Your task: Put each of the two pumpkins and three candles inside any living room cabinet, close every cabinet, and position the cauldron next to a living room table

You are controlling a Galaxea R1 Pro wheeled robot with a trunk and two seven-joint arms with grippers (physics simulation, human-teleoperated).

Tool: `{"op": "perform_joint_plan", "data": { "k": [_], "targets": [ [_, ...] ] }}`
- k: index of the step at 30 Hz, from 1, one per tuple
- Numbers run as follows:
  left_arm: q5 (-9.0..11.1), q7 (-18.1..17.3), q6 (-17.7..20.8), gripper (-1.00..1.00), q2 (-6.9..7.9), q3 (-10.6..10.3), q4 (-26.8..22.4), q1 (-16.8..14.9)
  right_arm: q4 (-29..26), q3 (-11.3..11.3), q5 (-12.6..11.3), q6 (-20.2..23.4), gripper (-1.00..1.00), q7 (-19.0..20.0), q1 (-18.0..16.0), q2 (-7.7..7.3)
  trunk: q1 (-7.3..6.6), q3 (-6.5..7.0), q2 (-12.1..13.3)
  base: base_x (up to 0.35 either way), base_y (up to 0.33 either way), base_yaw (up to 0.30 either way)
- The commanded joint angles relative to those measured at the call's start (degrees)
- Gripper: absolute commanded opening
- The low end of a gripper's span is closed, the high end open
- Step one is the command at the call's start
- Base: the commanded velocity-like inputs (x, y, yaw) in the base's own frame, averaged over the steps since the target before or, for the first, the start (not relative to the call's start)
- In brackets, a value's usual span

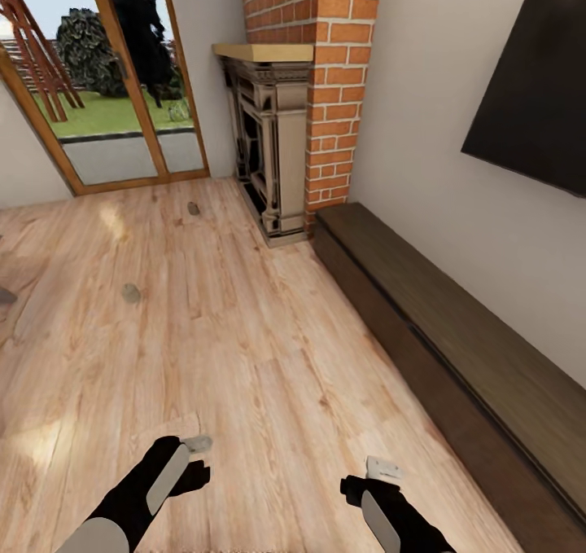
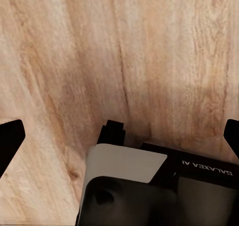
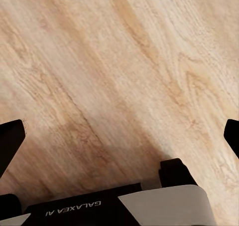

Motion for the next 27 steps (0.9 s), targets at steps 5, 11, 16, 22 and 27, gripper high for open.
{"op": "perform_joint_plan", "data": {
  "k": [5, 11, 16, 22, 27],
  "targets": [
    [-0.01, -0.02, 0.0, 1.0, -0.02, -0.01, 0.0, -0.01, 0.0, 0.0, 0.0, -0.06, 1.0, 0.0, 0.0, -0.01, -0.23, -0.01, 0.42, 0.0, 0.0, 0.27],
    [-0.01, -0.02, 0.02, 1.0, -0.06, -0.01, 0.02, -0.05, 0.0, 0.0, -0.01, -0.09, 1.0, 0.0, 0.0, -0.03, -0.23, -0.25, 0.42, 0.0, 0.0, 0.27],
    [0.01, -0.09, 0.02, 1.0, -0.04, 0.03, 0.0, -0.03, 0.0, 0.0, 0.0, -0.09, 1.0, 0.0, 0.0, 0.04, -0.23, -0.44, 0.42, 0.0, 0.0, 0.27],
    [-0.01, -0.17, 0.02, 1.0, -0.04, 0.12, 0.0, -0.02, 0.0, 0.0, 0.0, -0.06, 1.0, 0.04, 0.0, 0.05, -0.23, -0.61, 0.42, 0.0, 0.0, 0.27],
    [0.07, -0.19, 0.06, 1.0, 0.01, 0.08, 0.02, 0.01, 0.0, -0.03, -0.12, 0.18, 1.0, -0.04, 0.0, 0.16, -0.23, -0.62, 0.42, 0.0, 0.0, 0.27]
  ]
}}
